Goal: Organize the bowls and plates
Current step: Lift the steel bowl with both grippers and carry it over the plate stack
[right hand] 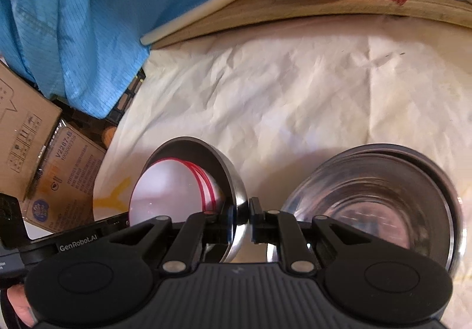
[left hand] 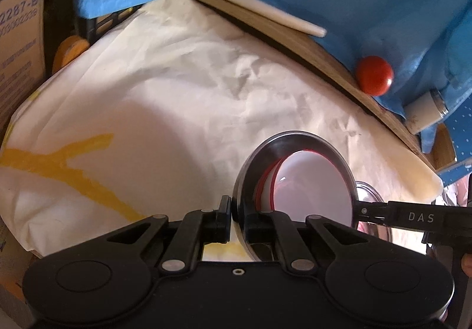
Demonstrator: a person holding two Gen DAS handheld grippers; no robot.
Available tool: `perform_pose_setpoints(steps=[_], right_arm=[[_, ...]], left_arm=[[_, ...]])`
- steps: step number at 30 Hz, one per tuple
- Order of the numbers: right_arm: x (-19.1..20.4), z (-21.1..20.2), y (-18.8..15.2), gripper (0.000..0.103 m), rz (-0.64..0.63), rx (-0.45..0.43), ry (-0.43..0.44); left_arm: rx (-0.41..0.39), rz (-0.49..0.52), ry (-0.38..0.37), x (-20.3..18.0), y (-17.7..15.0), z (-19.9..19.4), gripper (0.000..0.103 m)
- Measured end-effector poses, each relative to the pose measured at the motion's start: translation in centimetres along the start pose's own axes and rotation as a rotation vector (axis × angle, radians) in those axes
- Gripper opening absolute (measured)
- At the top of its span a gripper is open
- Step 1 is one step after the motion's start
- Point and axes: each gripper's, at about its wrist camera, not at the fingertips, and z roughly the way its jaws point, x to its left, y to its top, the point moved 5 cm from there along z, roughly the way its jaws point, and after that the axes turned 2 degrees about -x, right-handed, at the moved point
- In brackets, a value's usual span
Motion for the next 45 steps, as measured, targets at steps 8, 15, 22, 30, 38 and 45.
perform_pose_setpoints(steps=[8,15,22,30,38,45], right_arm=[[-2.6,-3.5,-0.9,0.014,0.024,-0.055,-0.017],[-5.9,-6.3,-1.9,0.014,0.076,-0.092,-0.048],[-9.4,-9.1,-3.1,0.014,0.125,-0.125,-0.079],[-11.9,-10.3,-4.7,0.014,0.166,-0.127,-0.108],[-11.8,-8.9,-5.2,0.013,0.163,-0.089,-0.086],[-11.4,-7.4,-4.9,0.013,0.158,-0.069,-0.068]], left_arm=[[0.005,0.06,-0.024,-4.1,-0.7,-0.1,0.006],[0.036,0.115,-0.061,-8.0,-2.0,1.0,0.006],[0.07,0.172,-0.093,-11.6,-3.5,2.1,0.006],[0.117,0.215,-0.11,-13.8,-5.0,3.5,0.006],[0.115,0.235,-0.066,-13.0,-5.4,3.5,0.006],[0.107,0.238,-0.033,-12.0,-5.1,3.7,0.006]])
